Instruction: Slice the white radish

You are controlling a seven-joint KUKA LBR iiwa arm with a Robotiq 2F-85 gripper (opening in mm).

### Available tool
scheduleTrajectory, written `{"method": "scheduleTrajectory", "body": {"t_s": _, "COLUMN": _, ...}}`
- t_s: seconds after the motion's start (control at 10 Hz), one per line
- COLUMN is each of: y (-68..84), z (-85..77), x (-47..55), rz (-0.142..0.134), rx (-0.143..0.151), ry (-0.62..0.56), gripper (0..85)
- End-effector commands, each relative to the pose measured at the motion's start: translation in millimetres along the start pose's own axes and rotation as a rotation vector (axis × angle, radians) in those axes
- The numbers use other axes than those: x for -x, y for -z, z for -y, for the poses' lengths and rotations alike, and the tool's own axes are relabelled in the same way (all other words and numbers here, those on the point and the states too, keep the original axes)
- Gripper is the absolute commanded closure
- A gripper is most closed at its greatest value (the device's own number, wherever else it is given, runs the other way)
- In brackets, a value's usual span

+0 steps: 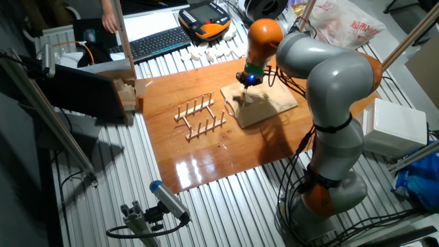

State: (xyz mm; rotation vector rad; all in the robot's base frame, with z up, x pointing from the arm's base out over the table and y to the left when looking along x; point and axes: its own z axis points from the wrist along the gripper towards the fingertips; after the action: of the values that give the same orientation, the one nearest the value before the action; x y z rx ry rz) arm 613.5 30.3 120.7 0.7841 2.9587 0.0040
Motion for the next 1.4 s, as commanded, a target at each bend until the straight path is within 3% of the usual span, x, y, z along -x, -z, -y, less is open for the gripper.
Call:
{"method": "scheduleTrajectory", "body": {"t_s": 0.0, "y": -0.8, "z": 0.0, "x": -0.1, "rz": 0.003, "rx": 0.000, "ry": -0.001, "gripper": 85.0}}
{"method": "scheduleTrajectory", "body": {"t_s": 0.5, "y": -5.3, "z": -10.0, "x": -4.4, "rz": 0.017, "rx": 0.007, "ry": -0.020, "gripper": 85.0}}
{"method": "scheduleTrajectory", "body": {"t_s": 0.7, "y": -3.4, "z": -6.5, "x": -2.6, "rz": 0.014, "rx": 0.003, "ry": -0.011, "gripper": 85.0}}
{"method": "scheduleTrajectory", "body": {"t_s": 1.0, "y": -10.7, "z": 6.6, "x": -4.2, "rz": 0.032, "rx": 0.017, "ry": -0.014, "gripper": 85.0}}
{"method": "scheduleTrajectory", "body": {"t_s": 1.3, "y": -9.7, "z": 5.7, "x": -3.8, "rz": 0.035, "rx": -0.001, "ry": -0.076, "gripper": 85.0}}
